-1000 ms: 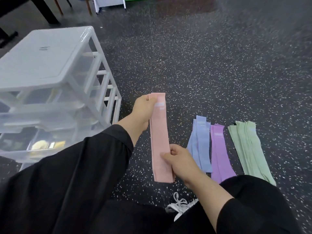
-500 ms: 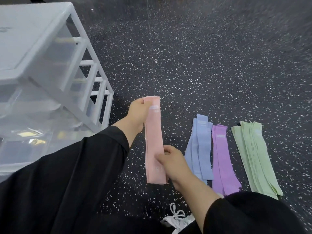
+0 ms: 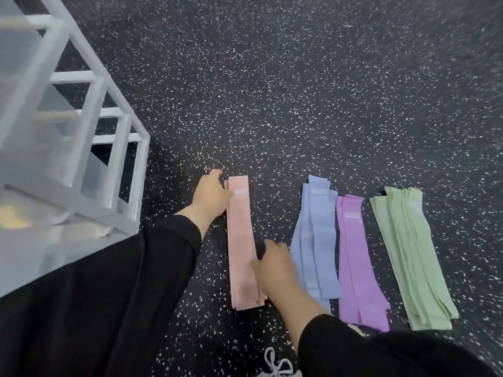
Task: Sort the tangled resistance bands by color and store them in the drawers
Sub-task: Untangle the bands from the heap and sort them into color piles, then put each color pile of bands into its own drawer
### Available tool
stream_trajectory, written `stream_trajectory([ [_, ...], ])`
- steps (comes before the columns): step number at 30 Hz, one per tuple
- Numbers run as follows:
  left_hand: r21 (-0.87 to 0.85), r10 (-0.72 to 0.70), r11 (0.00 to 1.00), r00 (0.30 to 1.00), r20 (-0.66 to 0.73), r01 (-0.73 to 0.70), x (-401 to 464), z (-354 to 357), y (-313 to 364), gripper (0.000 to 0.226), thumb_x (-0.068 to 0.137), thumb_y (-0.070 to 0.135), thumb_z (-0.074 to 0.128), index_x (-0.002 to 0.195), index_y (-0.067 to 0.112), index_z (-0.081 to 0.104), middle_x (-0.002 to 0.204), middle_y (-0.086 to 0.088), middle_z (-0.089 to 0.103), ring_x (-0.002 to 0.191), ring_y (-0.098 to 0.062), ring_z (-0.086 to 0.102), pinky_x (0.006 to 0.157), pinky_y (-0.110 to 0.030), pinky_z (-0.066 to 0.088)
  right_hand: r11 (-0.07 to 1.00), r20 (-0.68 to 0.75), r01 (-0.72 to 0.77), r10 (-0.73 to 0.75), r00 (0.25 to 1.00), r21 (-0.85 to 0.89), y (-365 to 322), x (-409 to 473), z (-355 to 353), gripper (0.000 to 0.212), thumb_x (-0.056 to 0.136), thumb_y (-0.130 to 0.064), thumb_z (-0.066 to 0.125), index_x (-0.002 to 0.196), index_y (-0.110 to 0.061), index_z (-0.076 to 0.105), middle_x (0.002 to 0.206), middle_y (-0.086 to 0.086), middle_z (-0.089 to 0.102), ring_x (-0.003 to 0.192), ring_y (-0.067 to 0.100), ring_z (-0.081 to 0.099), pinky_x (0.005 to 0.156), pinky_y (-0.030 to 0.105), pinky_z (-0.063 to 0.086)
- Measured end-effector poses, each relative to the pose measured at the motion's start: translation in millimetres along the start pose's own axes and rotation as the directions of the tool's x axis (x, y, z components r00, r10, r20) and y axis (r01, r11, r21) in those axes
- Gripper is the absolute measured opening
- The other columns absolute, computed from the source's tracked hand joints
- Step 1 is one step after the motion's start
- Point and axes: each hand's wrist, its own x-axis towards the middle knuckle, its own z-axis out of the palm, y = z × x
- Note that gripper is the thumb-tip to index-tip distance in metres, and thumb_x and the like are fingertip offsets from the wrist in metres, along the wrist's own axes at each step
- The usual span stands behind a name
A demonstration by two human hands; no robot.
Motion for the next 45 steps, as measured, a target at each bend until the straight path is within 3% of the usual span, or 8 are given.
stream_trajectory([
  [3, 0.252, 0.228, 0.948, 0.967, -0.113, -0.194, -22, 16, -19, 0.031, 0.095, 0.009, 0.051, 0.119, 0.016, 0.068, 0.116, -0.007, 0.062, 0.100, -0.030, 0.062, 0.088, -0.044, 0.051, 0.988, -0.097, 0.100, -0.111, 0.989, -0.118, 1, 7, 7, 0.030, 0.098, -0.016, 0.052, 0.127, -0.014, 0.056, 0.131, 0.009, 0.048, 0.111, 0.030, 0.053, 0.093, 0.037, 0.048],
  [7, 0.564, 0.452, 0.685, 0.876, 0.169, -0.462, -71, 43, -41, 0.027, 0.094, 0.011, 0.046, 0.101, 0.019, 0.071, 0.109, 0.002, 0.062, 0.099, -0.024, 0.057, 0.079, -0.039, 0.041, 0.973, -0.074, 0.101, -0.119, 0.990, -0.209, -1, 11, 9, 0.017, 0.099, -0.017, 0.047, 0.108, -0.016, 0.061, 0.124, 0.005, 0.048, 0.107, 0.029, 0.051, 0.087, 0.041, 0.049],
  [21, 0.363, 0.421, 0.842, 0.907, 0.018, -0.398, -98, 27, 27, 0.039, 0.103, 0.030, 0.051, 0.140, 0.017, 0.056, 0.119, -0.007, 0.069, 0.107, -0.031, 0.065, 0.093, -0.046, 0.051, 0.933, -0.130, 0.185, -0.151, 0.980, 0.309, -12, -18, -103, 0.046, 0.101, -0.032, 0.051, 0.143, -0.013, 0.051, 0.134, 0.006, 0.061, 0.120, 0.025, 0.059, 0.100, 0.034, 0.048],
  [25, 0.307, 0.438, 0.840, 0.893, 0.099, -0.447, -122, 44, 65, 0.037, 0.103, 0.029, 0.051, 0.137, 0.016, 0.057, 0.116, -0.007, 0.068, 0.106, -0.032, 0.064, 0.089, -0.044, 0.052, 0.929, -0.113, 0.163, -0.133, 0.985, 0.331, 17, -27, -146, 0.025, 0.099, -0.028, 0.051, 0.110, -0.012, 0.068, 0.098, 0.005, 0.067, 0.088, 0.026, 0.062, 0.076, 0.034, 0.050],
  [28, 0.271, 0.447, 0.838, 0.881, 0.155, -0.473, -137, 60, 93, 0.034, 0.103, 0.029, 0.047, 0.133, 0.019, 0.059, 0.120, -0.005, 0.066, 0.111, -0.030, 0.063, 0.090, -0.041, 0.051, 0.947, -0.134, 0.181, -0.150, 0.980, 0.266, 41, -29, -172, 0.030, 0.097, -0.023, 0.052, 0.068, -0.016, 0.050, 0.065, 0.000, 0.047, 0.060, 0.018, 0.039, 0.057, 0.030, 0.033],
  [33, 0.231, 0.446, 0.834, 0.859, 0.251, -0.500, -159, 87, 133, 0.038, 0.105, 0.032, 0.046, 0.141, 0.022, 0.054, 0.132, -0.003, 0.064, 0.116, -0.028, 0.062, 0.094, -0.038, 0.050, 0.979, -0.149, 0.110, -0.084, 0.985, 0.171, 100, -19, -202, 0.018, 0.099, -0.029, 0.052, 0.090, -0.016, 0.060, 0.082, 0.005, 0.057, 0.065, 0.021, 0.047, 0.059, 0.028, 0.037],
  [40, 0.127, 0.382, 0.883, 0.848, 0.369, -0.453, -169, 134, 169, 0.038, 0.106, 0.029, 0.044, 0.141, 0.019, 0.054, 0.121, -0.005, 0.070, 0.104, -0.027, 0.064, 0.087, -0.036, 0.051, 0.985, -0.208, -0.055, 0.089, 0.974, 0.165, 189, 1, -220, 0.051, 0.102, -0.033, 0.048, 0.149, -0.014, 0.042, 0.137, 0.008, 0.061, 0.120, 0.031, 0.059, 0.097, 0.035, 0.048],
  [45, 0.040, 0.313, 0.931, 0.849, 0.426, -0.364, -164, 166, 186, 0.036, 0.107, 0.030, 0.045, 0.140, 0.019, 0.055, 0.108, -0.004, 0.067, 0.081, -0.025, 0.060, 0.075, -0.036, 0.054, 0.983, -0.272, -0.122, 0.156, 0.949, 0.140, 234, 25, -230, 0.050, 0.102, -0.031, 0.049, 0.145, -0.008, 0.039, 0.133, 0.014, 0.059, 0.114, 0.034, 0.057, 0.091, 0.039, 0.046],
])
